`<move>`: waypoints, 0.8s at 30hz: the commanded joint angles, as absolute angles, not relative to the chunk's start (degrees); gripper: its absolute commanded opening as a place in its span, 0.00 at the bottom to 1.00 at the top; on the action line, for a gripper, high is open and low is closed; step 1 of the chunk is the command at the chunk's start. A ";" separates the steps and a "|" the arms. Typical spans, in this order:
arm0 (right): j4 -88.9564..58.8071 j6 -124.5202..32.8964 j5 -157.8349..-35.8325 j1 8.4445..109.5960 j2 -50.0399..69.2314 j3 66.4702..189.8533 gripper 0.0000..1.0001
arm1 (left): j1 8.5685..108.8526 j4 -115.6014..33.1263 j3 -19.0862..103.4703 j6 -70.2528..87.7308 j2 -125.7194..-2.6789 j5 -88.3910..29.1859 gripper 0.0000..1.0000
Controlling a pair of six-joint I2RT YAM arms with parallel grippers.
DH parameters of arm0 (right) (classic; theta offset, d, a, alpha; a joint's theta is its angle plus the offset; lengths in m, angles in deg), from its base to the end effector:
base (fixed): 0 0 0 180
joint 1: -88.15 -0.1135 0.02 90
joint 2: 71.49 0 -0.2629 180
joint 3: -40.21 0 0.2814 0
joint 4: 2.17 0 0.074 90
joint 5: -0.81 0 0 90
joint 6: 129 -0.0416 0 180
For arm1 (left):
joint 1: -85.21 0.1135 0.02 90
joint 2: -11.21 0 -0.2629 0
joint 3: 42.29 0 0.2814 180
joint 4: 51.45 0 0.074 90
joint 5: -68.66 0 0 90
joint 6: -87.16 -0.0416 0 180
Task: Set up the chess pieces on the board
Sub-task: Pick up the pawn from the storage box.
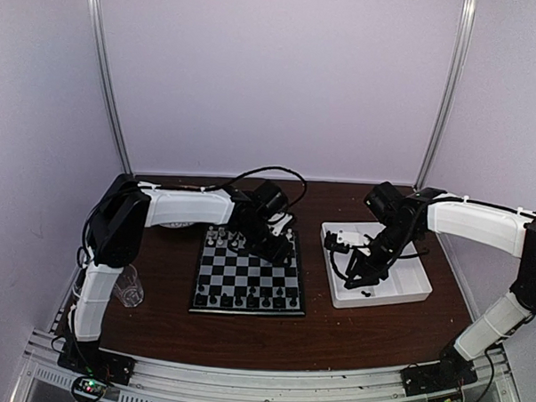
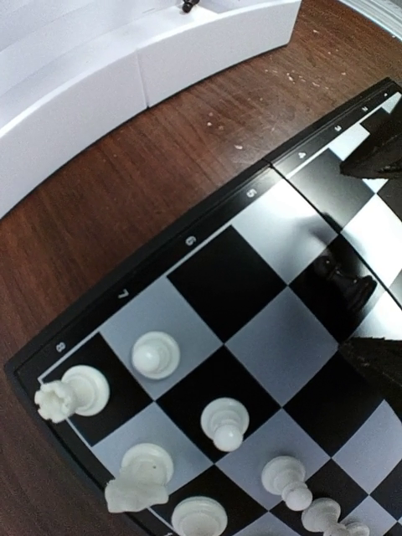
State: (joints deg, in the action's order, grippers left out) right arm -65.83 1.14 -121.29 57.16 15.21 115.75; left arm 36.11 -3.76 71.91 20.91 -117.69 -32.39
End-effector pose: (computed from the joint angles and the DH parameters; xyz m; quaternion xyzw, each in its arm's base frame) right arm 0.2540 0.1783 0.2161 -0.5838 0.7537 0.2631 0.1484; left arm 0.3282 -0.3911 0.1449 0.2345 0.9380 -0.2163 0.1356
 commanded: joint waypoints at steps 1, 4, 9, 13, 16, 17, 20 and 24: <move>-66.51 1.26 -121.55 57.47 14.91 115.63 0.46 | 36.61 0.50 73.46 12.04 -115.46 -35.86 0.63; -66.42 1.34 -121.53 57.47 14.82 115.48 0.45 | 36.68 3.39 74.15 3.81 -115.07 -37.37 0.60; -66.33 1.43 -121.58 57.47 15.16 115.72 0.46 | 36.78 4.98 74.88 -1.70 -115.98 -38.62 0.52; -66.33 1.35 -121.47 57.47 15.05 115.72 0.46 | 36.78 4.32 75.61 -1.08 -117.11 -35.09 0.48; -66.33 1.34 -121.45 57.47 14.91 115.62 0.45 | 36.70 3.38 75.76 -0.75 -117.59 -33.78 0.48; -66.33 1.34 -121.45 57.47 14.91 115.61 0.45 | 36.70 3.06 75.84 -0.80 -117.76 -33.38 0.48; -66.27 1.42 -121.45 57.47 14.96 115.61 0.46 | 36.69 2.79 76.30 -1.32 -118.46 -33.50 0.47; -66.29 1.43 -121.45 57.52 15.00 115.57 0.45 | 36.50 2.52 76.74 -1.28 -119.31 -34.07 0.44</move>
State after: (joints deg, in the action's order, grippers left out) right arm -65.85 1.16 -121.29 57.16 15.21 115.75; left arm 36.41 4.15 74.84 -0.10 -117.72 -34.31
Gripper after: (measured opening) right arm 0.456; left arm 0.456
